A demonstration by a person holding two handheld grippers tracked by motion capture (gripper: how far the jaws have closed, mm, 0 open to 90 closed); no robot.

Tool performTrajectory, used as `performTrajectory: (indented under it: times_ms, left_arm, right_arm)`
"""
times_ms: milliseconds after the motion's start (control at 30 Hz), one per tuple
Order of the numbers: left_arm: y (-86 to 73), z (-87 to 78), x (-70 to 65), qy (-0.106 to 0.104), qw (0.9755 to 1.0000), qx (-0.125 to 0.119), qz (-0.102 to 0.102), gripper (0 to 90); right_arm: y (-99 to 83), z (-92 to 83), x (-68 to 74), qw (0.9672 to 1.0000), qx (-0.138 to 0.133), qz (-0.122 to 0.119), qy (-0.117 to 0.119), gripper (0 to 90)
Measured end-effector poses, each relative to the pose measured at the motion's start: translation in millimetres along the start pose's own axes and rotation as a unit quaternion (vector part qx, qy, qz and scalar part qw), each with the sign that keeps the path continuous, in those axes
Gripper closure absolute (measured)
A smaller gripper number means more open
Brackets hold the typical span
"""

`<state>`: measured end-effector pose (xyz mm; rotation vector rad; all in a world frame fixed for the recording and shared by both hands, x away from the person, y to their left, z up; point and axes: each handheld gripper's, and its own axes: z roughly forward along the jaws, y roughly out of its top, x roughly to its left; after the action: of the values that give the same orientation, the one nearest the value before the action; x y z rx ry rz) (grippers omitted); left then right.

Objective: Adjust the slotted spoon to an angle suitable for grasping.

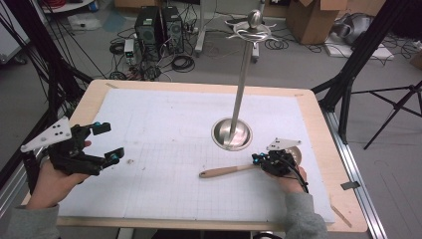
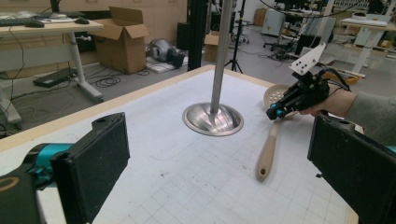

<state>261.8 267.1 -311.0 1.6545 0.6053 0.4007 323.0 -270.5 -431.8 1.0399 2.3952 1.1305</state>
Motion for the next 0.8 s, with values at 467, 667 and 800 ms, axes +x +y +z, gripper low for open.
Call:
performTrajectory:
  times_ms: [467,667,800]
  left_arm:
    - [-0.9,0.4,0.4,0.000,1.0000,0.002,-0.002,6.0]
    - [-1.6,0.6,0.4,0.001,1.0000,0.004,-0.003,6.0]
    - [-1.2,0.2,0.3,0.000,1.0000,0.002,-0.004,6.0]
  right_arm:
    - [-5.0,3.6,-2.5,0.9996,0.020,0.010,-0.018,90.0]
    - [-9.2,2.2,-1.8,0.9996,0.011,0.015,-0.019,90.0]
    - [-13.6,0.8,-2.6,0.9995,0.005,0.023,-0.020,90.0]
